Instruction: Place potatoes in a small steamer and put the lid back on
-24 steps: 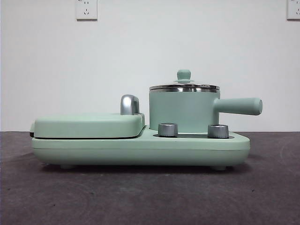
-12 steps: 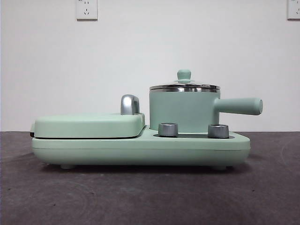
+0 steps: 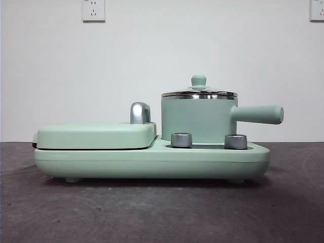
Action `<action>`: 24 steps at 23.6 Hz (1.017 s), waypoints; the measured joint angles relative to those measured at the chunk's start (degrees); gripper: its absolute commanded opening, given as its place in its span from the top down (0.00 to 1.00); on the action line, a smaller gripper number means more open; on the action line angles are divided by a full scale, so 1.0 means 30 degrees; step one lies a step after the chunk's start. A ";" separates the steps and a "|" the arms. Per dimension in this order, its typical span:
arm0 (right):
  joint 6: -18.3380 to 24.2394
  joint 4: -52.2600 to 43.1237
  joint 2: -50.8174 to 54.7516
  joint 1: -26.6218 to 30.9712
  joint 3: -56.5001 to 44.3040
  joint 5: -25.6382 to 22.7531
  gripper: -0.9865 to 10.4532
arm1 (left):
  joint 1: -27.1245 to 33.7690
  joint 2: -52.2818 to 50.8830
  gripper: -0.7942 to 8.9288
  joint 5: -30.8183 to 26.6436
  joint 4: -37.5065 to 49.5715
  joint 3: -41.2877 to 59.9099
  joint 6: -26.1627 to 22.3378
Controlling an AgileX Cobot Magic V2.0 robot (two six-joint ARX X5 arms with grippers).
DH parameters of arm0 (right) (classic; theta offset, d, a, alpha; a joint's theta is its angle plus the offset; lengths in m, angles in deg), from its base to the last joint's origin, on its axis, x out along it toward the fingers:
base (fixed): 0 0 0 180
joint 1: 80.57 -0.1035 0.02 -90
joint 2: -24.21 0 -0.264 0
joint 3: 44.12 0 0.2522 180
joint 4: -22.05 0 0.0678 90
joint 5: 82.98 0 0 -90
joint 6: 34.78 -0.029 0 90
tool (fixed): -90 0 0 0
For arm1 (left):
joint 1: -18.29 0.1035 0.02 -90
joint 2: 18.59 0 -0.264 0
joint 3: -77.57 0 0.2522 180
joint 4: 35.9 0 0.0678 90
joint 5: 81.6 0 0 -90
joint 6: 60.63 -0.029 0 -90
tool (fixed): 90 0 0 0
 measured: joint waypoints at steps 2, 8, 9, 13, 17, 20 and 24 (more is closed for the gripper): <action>0.0066 -0.0015 0.0415 0.0066 -0.0641 -0.0969 0.90 | 0.0000 0.0000 0.91 0.0000 -0.0007 0.0000 0.0000; 0.0080 -0.0029 0.1166 0.0073 -0.2215 -0.2812 0.90 | 0.0000 0.0000 0.91 0.0000 -0.0007 0.0000 0.0000; 0.0051 0.0386 0.1370 0.0073 -0.2397 -0.3060 0.90 | 0.0000 0.0000 0.91 0.0000 -0.0007 0.0000 0.0000; -0.0080 0.1698 0.1435 0.0073 -0.2397 -0.3599 0.90 | 0.0000 0.0000 0.91 0.0007 -0.0007 0.0000 0.0000; -0.0291 0.2251 0.1435 0.0080 -0.2390 -0.3672 0.90 | 0.0000 0.0000 0.91 0.0007 0.0000 0.0000 0.0000; -0.0947 0.2288 0.1435 0.0080 -0.2390 -0.4248 0.90 | 0.0000 0.0000 0.91 0.0007 -0.0007 0.0000 -0.0007; -0.2062 0.2353 0.1435 0.0073 -0.2390 -0.5246 0.90 | 0.0000 0.0000 0.91 0.0007 0.0000 0.0000 0.0000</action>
